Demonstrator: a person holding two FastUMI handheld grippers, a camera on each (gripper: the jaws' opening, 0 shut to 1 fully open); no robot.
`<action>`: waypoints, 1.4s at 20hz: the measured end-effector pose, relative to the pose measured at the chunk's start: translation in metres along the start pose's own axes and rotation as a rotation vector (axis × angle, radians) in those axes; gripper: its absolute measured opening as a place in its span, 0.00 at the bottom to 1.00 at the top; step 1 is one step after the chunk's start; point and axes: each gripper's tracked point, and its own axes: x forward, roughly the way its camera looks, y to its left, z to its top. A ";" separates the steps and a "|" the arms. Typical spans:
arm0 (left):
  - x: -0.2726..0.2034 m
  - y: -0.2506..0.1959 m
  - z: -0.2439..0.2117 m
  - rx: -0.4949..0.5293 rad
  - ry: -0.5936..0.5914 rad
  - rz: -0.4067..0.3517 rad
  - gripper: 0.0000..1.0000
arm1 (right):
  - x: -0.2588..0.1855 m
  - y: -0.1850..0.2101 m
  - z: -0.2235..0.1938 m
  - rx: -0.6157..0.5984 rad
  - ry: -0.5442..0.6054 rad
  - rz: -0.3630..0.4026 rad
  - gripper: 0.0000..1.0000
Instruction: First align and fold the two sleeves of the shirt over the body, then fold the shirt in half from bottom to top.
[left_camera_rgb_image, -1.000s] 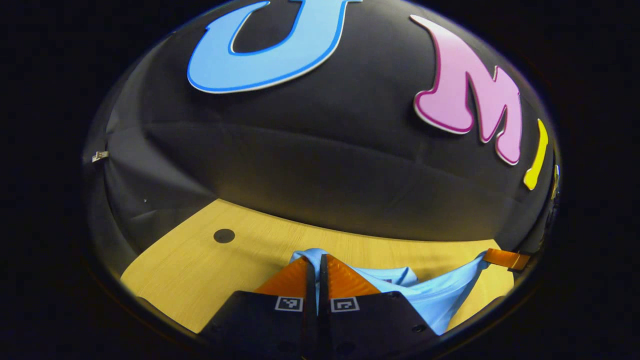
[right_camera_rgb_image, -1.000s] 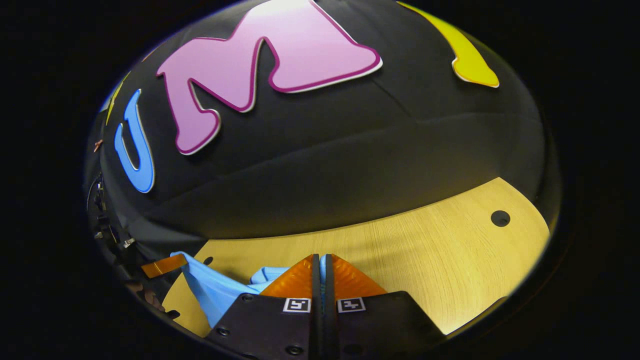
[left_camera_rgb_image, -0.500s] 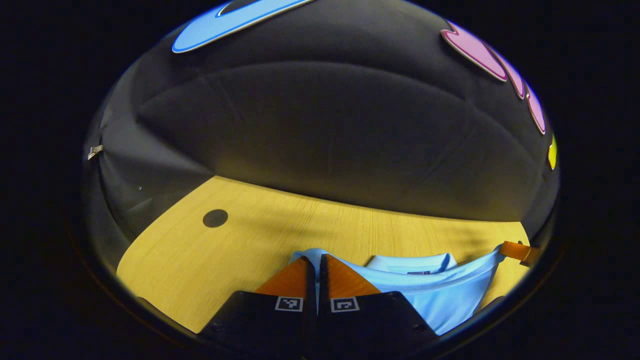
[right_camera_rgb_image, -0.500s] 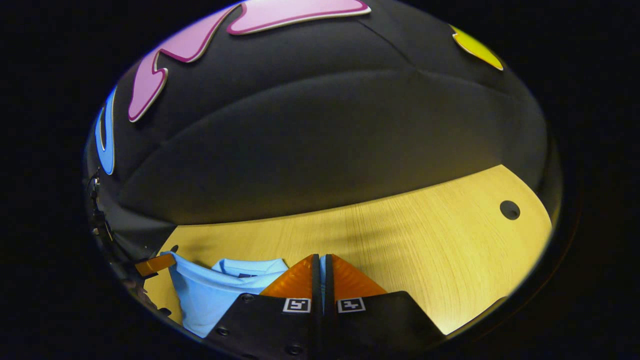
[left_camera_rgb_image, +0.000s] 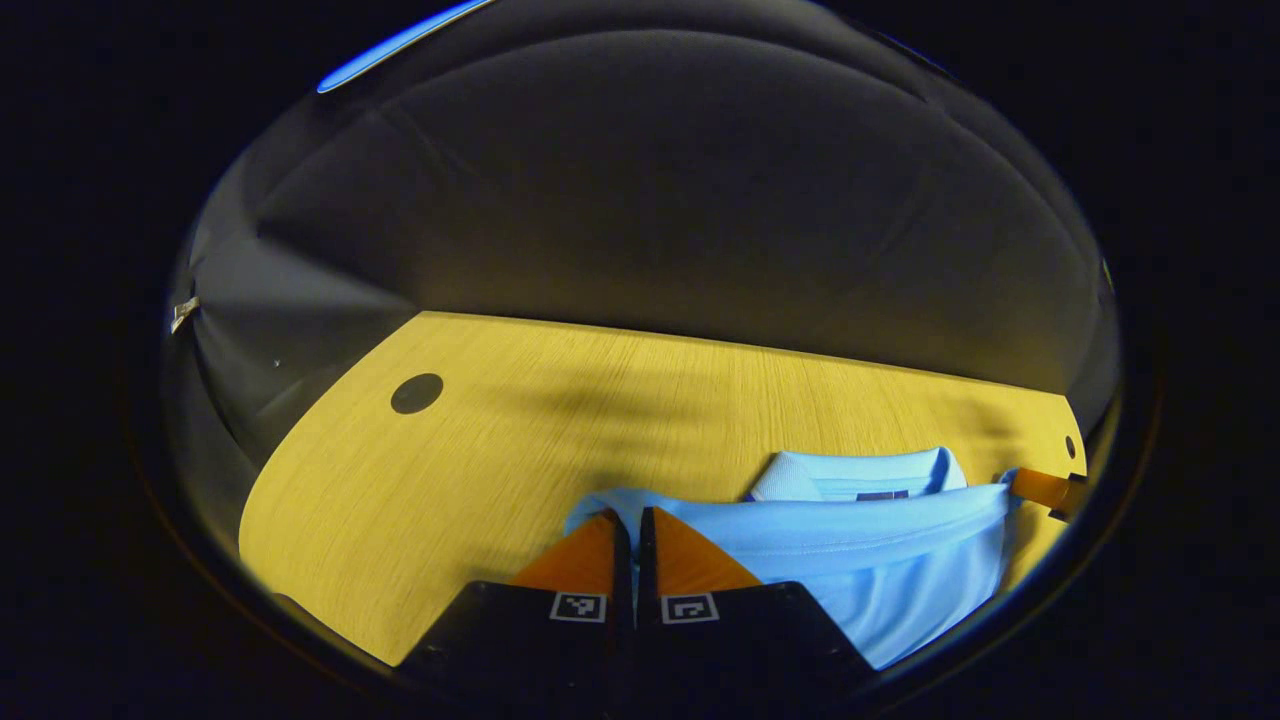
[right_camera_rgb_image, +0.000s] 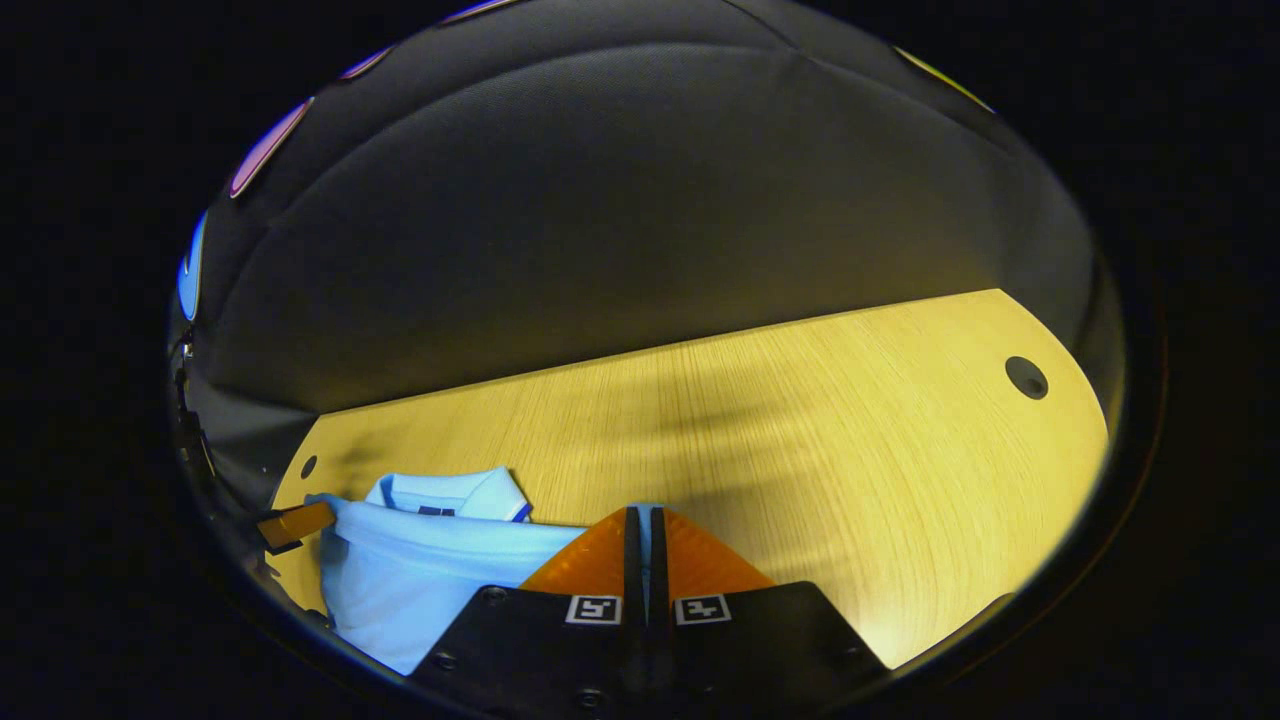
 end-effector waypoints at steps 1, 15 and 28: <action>0.001 0.000 -0.002 0.007 0.005 0.002 0.06 | 0.001 -0.001 -0.002 0.004 0.003 -0.007 0.05; -0.001 -0.007 -0.011 0.008 0.041 -0.028 0.49 | -0.005 -0.003 0.001 0.001 0.006 -0.045 0.54; -0.097 -0.003 0.022 0.000 -0.100 -0.036 0.85 | -0.105 0.024 0.050 -0.082 -0.117 0.014 0.98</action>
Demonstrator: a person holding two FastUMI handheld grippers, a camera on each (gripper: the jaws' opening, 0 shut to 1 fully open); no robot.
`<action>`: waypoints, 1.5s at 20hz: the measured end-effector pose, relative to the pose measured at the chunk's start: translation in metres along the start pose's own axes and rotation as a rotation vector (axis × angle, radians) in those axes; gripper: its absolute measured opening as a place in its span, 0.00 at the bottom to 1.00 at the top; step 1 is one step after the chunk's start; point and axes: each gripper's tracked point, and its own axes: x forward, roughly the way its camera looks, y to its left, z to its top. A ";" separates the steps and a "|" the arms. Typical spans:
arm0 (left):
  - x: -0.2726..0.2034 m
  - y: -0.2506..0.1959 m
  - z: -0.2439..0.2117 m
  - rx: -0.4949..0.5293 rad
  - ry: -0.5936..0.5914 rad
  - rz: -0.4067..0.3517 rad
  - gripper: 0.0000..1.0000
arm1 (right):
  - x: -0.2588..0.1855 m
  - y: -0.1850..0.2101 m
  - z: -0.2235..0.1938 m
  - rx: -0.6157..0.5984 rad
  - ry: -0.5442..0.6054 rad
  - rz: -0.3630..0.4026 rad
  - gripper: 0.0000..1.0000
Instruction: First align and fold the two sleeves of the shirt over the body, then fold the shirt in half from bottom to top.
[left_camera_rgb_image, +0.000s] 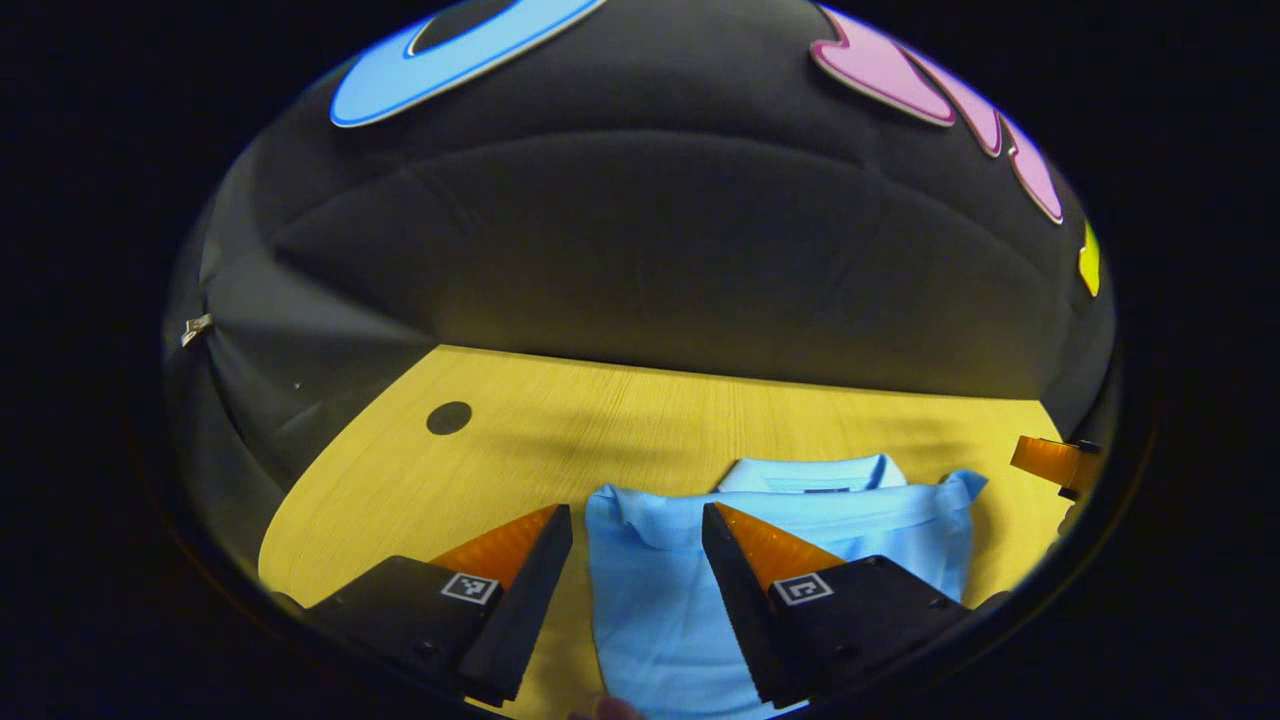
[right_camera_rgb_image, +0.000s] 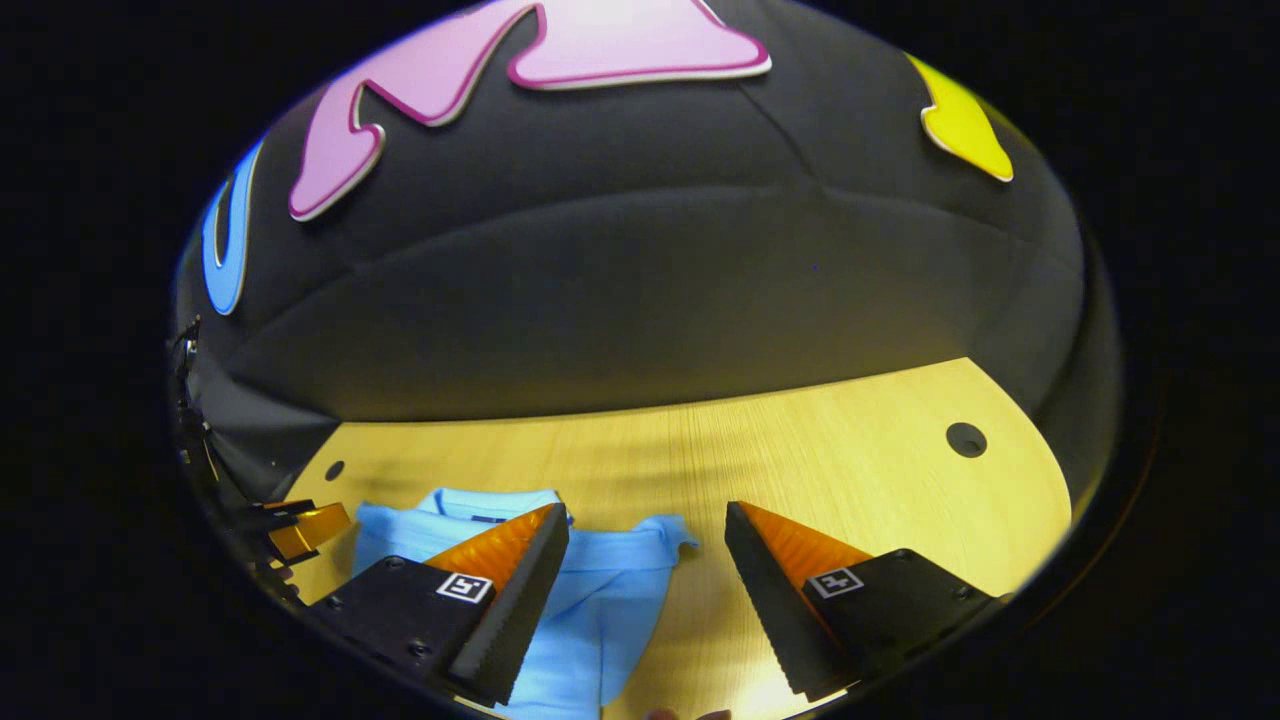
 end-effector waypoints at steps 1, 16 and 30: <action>-0.018 -0.002 0.005 -0.002 -0.018 -0.013 0.84 | -0.016 0.004 0.004 0.000 -0.010 0.005 0.98; -0.316 -0.005 -0.010 -0.036 -0.214 -0.143 0.84 | -0.269 0.064 0.030 0.016 -0.222 0.093 0.98; -0.400 0.004 -0.037 -0.028 -0.195 -0.166 0.84 | -0.371 0.104 -0.018 -0.037 -0.220 0.190 0.98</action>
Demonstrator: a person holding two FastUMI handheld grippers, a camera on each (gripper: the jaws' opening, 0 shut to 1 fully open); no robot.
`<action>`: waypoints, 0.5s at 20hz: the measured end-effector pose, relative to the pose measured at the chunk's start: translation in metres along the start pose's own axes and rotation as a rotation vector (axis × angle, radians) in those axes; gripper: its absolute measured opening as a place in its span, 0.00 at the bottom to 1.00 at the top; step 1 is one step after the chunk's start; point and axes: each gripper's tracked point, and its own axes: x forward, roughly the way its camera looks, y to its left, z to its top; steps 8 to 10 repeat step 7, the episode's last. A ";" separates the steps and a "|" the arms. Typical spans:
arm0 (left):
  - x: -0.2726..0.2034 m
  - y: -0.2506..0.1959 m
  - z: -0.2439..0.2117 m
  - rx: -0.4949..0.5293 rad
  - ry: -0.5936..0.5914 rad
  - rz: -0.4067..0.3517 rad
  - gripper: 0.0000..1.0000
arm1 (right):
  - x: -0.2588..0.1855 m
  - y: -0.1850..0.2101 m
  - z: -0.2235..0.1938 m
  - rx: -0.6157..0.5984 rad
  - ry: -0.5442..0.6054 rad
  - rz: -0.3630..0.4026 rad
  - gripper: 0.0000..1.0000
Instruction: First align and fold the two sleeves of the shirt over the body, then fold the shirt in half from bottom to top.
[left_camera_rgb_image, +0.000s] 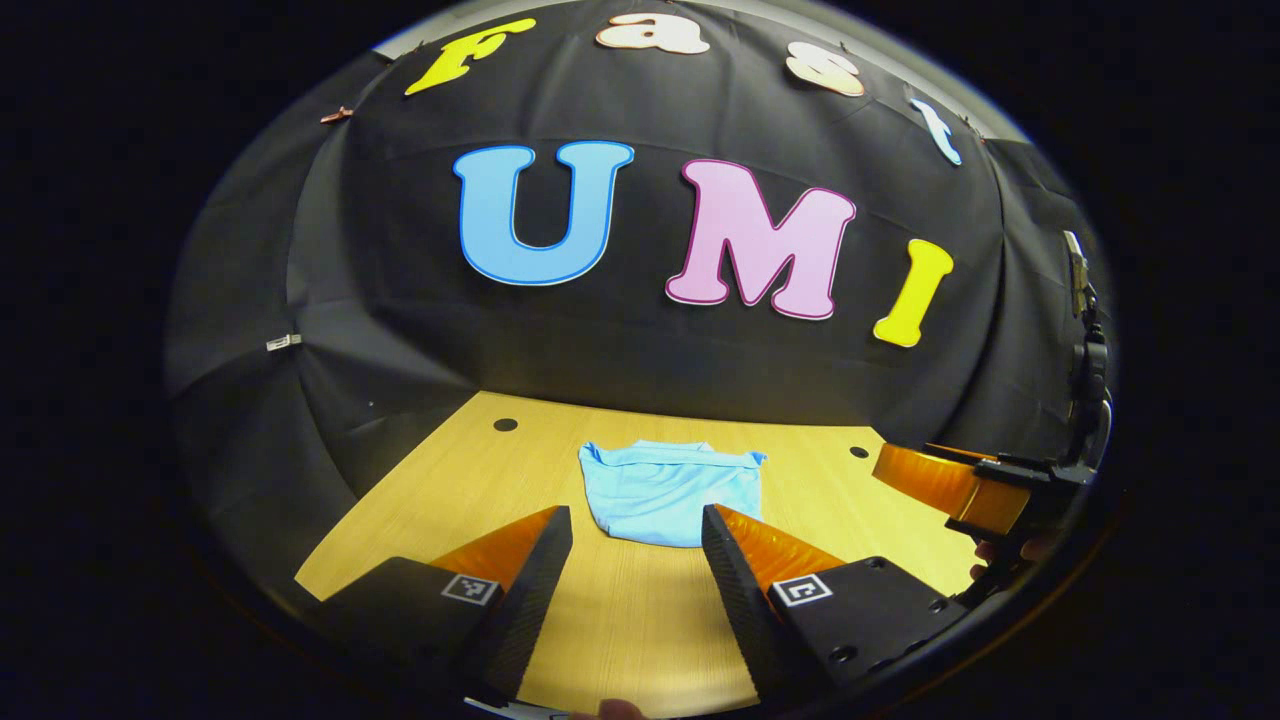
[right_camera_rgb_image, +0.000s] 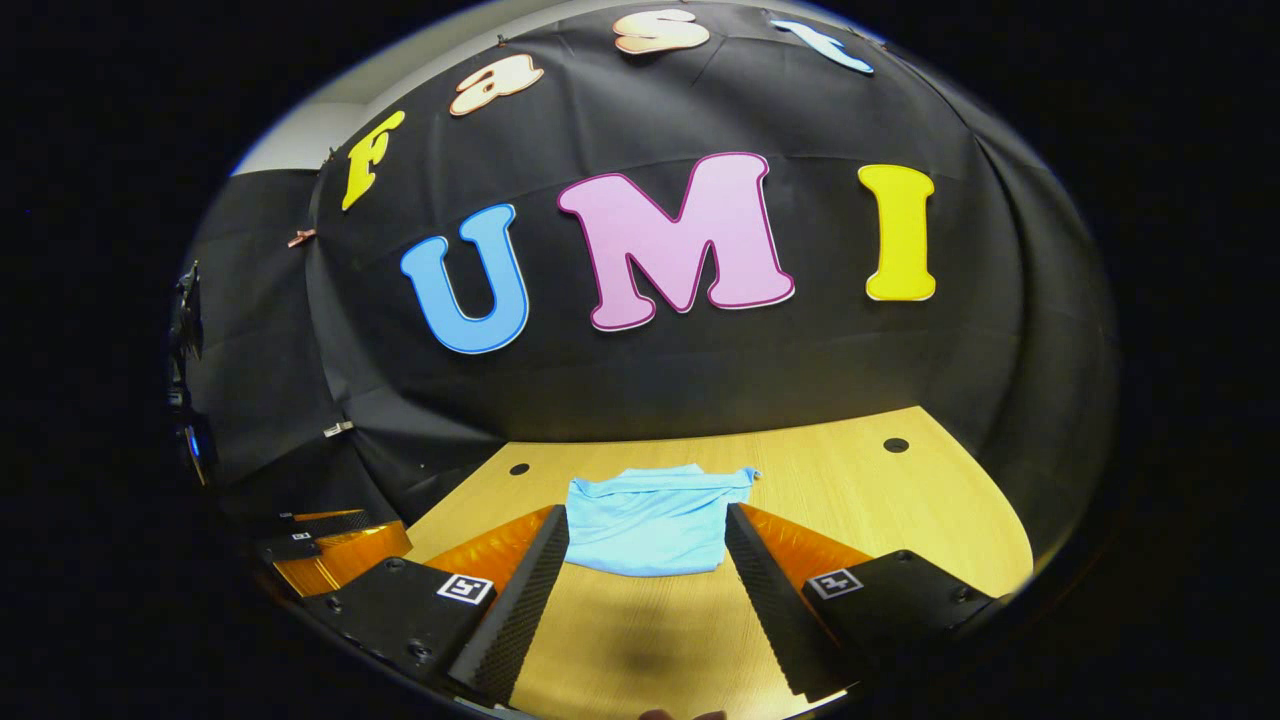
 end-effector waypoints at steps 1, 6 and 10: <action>-0.001 0.002 0.001 0.003 -0.001 0.010 0.84 | -0.002 -0.001 -0.001 -0.001 0.003 -0.001 0.98; -0.010 0.011 0.005 -0.009 -0.022 0.053 0.84 | 0.002 -0.016 -0.022 -0.031 0.068 -0.049 0.98; -0.013 0.011 0.000 -0.016 -0.015 0.057 0.84 | 0.002 -0.019 -0.024 -0.018 0.070 -0.064 0.98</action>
